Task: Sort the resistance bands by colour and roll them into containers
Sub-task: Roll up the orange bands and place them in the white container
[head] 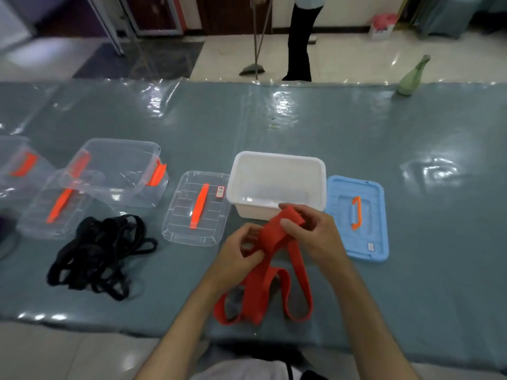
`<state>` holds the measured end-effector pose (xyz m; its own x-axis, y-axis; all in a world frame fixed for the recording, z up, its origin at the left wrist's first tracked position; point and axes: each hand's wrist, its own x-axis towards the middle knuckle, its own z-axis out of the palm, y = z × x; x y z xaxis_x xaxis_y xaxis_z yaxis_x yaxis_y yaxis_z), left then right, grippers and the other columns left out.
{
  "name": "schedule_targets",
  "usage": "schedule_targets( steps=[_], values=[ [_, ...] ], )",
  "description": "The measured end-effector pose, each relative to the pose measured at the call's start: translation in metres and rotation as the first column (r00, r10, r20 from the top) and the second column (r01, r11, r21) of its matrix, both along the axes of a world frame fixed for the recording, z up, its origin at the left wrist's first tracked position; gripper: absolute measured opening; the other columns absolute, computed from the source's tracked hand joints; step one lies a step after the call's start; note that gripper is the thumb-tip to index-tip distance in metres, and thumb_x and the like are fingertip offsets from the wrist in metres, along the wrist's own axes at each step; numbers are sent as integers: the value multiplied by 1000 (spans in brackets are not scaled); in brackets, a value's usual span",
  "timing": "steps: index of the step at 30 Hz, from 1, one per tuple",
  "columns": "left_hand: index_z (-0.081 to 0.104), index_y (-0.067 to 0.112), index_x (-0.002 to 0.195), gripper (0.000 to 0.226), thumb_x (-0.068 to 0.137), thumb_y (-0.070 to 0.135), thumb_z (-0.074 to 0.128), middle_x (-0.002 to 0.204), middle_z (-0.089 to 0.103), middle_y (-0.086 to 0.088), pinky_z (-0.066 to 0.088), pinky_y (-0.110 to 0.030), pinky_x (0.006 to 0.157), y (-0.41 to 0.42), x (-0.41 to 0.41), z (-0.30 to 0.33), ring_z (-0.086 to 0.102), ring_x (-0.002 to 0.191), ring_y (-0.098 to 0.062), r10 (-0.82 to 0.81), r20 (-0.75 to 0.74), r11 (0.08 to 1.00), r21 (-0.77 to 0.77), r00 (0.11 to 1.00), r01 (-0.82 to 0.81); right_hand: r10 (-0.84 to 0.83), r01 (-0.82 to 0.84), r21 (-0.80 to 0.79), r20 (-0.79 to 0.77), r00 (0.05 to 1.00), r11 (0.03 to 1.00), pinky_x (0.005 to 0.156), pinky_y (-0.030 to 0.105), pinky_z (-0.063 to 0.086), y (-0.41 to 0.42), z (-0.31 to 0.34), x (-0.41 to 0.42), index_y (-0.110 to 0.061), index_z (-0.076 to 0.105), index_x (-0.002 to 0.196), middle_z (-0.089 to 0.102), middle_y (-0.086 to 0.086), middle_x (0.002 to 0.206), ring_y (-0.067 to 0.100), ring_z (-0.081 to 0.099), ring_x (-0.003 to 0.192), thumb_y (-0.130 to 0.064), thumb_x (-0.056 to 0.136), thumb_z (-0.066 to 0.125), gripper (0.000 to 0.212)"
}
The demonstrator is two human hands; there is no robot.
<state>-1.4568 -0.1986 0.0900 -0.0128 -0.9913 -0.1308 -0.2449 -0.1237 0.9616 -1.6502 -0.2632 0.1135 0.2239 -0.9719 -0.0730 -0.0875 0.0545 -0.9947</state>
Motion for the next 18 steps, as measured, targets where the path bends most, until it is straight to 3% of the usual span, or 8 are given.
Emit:
schedule_targets(
  steps=[3, 7, 10, 13, 16, 18],
  values=[
    [55, 32, 135, 59, 88, 3, 74, 132, 60, 15, 51, -27, 100, -1, -11, 17, 63, 121, -13, 91, 74, 984, -162, 993, -78, -95, 94, -46, -13, 995, 995, 91, 48, 62, 0, 17, 1, -23, 77, 118, 80, -3, 104, 12, 76, 96, -16, 88, 78, 30],
    [57, 20, 137, 58, 86, 2, 79, 137, 58, 7, 54, -37, 102, -6, -23, 44, 64, 122, -21, 138, 109, 921, -380, 984, -87, -134, 122, 65, 235, 963, 990, 88, 49, 63, 3, 50, -4, -14, 71, 124, 79, 7, 111, 24, 77, 105, -8, 96, 70, 28],
    [57, 17, 136, 56, 85, 2, 73, 137, 59, 2, 53, -48, 104, -6, -28, 63, 64, 124, -24, 116, 61, 900, -429, 991, -79, -127, 115, 57, 307, 943, 992, 76, 39, 64, 5, 72, -12, -14, 73, 122, 79, 0, 108, 18, 77, 97, -4, 96, 68, 28],
    [54, 16, 139, 54, 87, 10, 66, 140, 59, -1, 50, -52, 108, -3, -28, 74, 61, 128, -28, 54, -1, 893, -447, 999, -49, -122, 120, 23, 319, 940, 992, 73, 31, 62, 8, 84, -23, -17, 76, 119, 79, -1, 98, 15, 76, 90, -3, 93, 70, 30],
    [58, 17, 134, 46, 91, 25, 73, 139, 60, -1, 52, -48, 106, -2, -36, 85, 62, 128, -30, 23, -54, 890, -453, 998, -45, -100, 111, -18, 309, 946, 994, 73, 34, 63, 11, 85, -33, -15, 75, 121, 79, 7, 98, 25, 78, 93, -1, 92, 72, 32],
    [64, 14, 119, 39, 87, 25, 84, 133, 63, 1, 55, -39, 100, -5, -46, 91, 62, 127, -25, 67, 10, 876, -479, 998, -55, -94, 115, -56, 283, 954, 992, 72, 35, 64, 18, 82, -32, -15, 75, 119, 78, 8, 99, 29, 78, 95, 0, 91, 73, 32]
  ],
)
